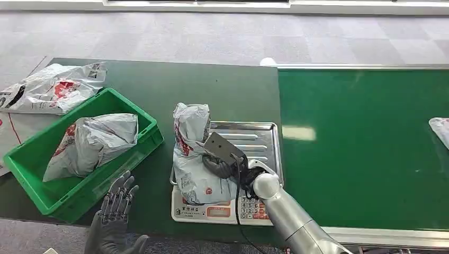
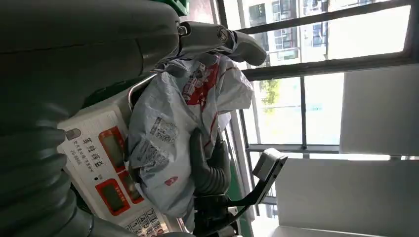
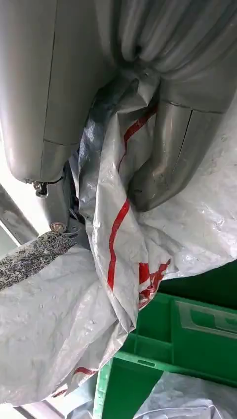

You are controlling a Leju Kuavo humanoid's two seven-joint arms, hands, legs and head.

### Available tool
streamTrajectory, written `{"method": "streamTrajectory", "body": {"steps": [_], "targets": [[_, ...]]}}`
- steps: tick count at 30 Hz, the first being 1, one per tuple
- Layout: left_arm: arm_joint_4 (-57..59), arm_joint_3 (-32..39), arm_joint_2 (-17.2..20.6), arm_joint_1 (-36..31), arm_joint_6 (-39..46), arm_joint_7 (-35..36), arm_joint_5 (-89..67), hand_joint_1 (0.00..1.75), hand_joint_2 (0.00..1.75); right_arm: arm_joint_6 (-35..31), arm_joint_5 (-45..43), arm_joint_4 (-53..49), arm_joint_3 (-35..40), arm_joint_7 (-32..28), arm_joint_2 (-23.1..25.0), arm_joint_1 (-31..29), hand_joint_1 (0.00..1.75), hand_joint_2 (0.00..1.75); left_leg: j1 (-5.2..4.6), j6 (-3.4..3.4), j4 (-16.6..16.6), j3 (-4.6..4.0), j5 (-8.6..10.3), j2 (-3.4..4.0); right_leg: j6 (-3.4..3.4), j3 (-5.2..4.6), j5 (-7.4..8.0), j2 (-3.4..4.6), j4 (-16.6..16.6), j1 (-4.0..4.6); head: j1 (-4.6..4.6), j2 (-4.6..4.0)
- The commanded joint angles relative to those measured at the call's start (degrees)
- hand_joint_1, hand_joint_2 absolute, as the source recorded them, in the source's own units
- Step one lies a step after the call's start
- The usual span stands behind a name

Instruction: Moved the parcel from conveyor to table for the left to box.

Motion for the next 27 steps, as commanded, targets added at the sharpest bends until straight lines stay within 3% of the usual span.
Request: {"method": "streamTrajectory", "body": {"steps": [1, 27], "targets": [[1.56, 1.84, -0.25, -0.2, -0.07, 0.17, -0.23, 0.0, 1.75, 0.14, -0.01, 3.55, 3.78, 0.33, -1.55, -1.47, 1.75, 1.75, -0.01, 0.05, -0.06, 0.06, 0.02, 0.03, 0.0, 0.06, 0.03, 0.02, -0.07, 0.0, 0.0, 0.0], [1.56, 1.84, -0.25, -0.2, -0.07, 0.17, -0.23, 0.0, 1.75, 0.14, -0.01, 3.55, 3.78, 0.33, -1.55, -1.47, 1.75, 1.75, -0.01, 0.06, -0.09, 0.1, 0.03, 0.04, 0.01, 0.1, 0.06, 0.03, -0.11, 0.0, 0.0, 0.0]]}}
